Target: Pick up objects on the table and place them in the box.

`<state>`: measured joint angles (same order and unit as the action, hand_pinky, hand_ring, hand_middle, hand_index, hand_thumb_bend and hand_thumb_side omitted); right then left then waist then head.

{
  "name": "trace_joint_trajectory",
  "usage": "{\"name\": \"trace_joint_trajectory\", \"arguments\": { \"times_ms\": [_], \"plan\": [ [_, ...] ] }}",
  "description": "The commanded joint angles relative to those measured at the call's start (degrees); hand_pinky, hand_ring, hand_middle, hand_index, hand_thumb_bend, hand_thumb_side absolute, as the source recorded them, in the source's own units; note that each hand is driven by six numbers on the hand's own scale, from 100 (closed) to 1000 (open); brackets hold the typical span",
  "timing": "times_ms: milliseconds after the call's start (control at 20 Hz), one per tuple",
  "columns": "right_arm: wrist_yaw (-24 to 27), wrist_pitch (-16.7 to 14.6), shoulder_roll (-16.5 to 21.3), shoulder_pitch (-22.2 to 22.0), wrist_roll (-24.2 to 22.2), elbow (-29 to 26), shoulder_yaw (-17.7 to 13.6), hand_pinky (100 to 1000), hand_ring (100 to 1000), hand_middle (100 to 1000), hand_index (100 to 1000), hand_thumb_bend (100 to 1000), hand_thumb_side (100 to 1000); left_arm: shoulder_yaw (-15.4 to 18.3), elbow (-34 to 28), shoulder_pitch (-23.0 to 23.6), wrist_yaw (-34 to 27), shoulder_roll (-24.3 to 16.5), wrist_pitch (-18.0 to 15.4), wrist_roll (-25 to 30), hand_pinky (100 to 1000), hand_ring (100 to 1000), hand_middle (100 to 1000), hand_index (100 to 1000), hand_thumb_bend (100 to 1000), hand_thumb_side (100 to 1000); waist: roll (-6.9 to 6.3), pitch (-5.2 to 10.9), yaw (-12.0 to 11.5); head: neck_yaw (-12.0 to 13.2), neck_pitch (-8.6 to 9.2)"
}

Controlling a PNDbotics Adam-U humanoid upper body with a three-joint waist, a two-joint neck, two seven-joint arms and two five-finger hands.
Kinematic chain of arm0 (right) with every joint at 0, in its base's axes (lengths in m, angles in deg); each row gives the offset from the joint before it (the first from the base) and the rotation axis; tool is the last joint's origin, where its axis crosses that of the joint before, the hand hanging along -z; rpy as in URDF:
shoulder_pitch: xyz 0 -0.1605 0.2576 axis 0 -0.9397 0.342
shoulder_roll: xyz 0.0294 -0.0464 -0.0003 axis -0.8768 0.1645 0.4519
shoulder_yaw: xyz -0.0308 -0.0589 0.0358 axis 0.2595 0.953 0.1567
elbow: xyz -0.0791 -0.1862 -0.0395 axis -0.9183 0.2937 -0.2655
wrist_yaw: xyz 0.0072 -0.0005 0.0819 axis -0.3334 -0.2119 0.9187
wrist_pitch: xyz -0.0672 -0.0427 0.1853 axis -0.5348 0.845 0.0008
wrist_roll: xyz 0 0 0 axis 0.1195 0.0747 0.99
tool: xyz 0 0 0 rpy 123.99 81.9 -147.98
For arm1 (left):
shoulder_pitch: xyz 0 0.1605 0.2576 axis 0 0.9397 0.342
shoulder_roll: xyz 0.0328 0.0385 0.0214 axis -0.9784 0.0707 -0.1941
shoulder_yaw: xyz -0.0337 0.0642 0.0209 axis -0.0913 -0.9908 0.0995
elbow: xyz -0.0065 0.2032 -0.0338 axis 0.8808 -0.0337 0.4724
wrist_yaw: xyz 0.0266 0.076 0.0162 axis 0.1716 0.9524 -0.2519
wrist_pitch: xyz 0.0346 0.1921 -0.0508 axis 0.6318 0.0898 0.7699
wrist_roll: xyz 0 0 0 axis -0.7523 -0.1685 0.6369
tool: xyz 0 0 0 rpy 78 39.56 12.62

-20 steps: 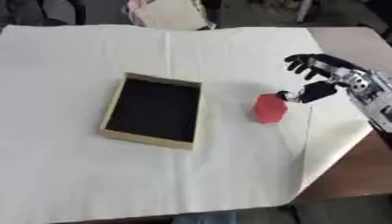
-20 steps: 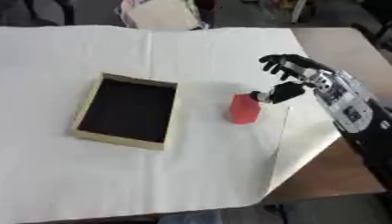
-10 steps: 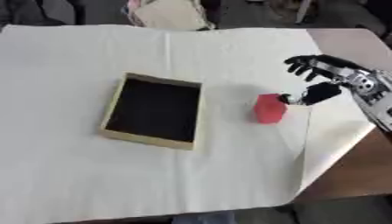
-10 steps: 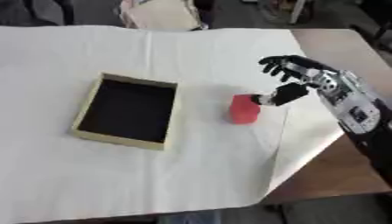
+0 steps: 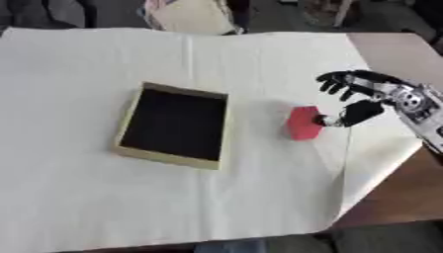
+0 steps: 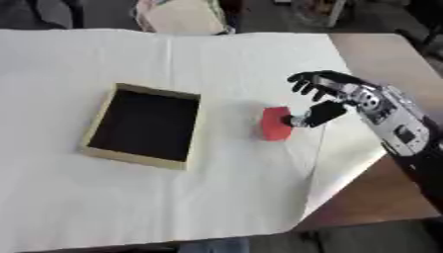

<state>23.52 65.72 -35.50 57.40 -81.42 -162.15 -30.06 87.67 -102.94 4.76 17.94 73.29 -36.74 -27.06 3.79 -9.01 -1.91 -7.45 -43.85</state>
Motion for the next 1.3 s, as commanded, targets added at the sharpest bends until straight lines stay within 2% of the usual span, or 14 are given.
{"name": "trace_joint_trajectory", "arguments": {
  "times_ms": [50, 200, 400, 1300],
  "plan": [
    [0.6, -0.3, 1.6, 0.6, -0.4, 0.1, -0.1, 765, 865, 827, 979, 443, 336, 0.1, -0.7, -0.6, 0.1, -1.0, 0.0, 0.1, 815, 513, 586, 798, 215, 466, -0.20, 0.84, 0.1, 0.1, -0.27],
    [0.7, -0.6, 1.3, 0.6, -0.8, 0.6, 0.5, 767, 866, 829, 978, 459, 310, 0.1, -0.7, -0.6, 0.0, -0.9, 0.0, 0.2, 815, 513, 586, 798, 214, 464, -0.26, 0.84, 0.3, 0.0, -0.27],
    [0.4, -1.1, 0.8, 0.8, -1.5, 1.2, 1.1, 768, 867, 829, 973, 418, 309, 0.1, -0.7, -0.6, 0.0, -0.9, 0.0, 0.2, 816, 514, 587, 798, 215, 466, -0.24, 0.84, 0.5, 0.0, -0.27],
    [-1.5, -1.7, -0.8, 1.4, -2.0, 2.2, 1.5, 769, 867, 831, 957, 387, 292, 0.1, -0.7, -0.6, -0.1, -0.8, 0.0, 0.4, 817, 514, 587, 799, 212, 468, -0.08, 0.72, 0.1, 0.1, -0.27]
  ]
}}
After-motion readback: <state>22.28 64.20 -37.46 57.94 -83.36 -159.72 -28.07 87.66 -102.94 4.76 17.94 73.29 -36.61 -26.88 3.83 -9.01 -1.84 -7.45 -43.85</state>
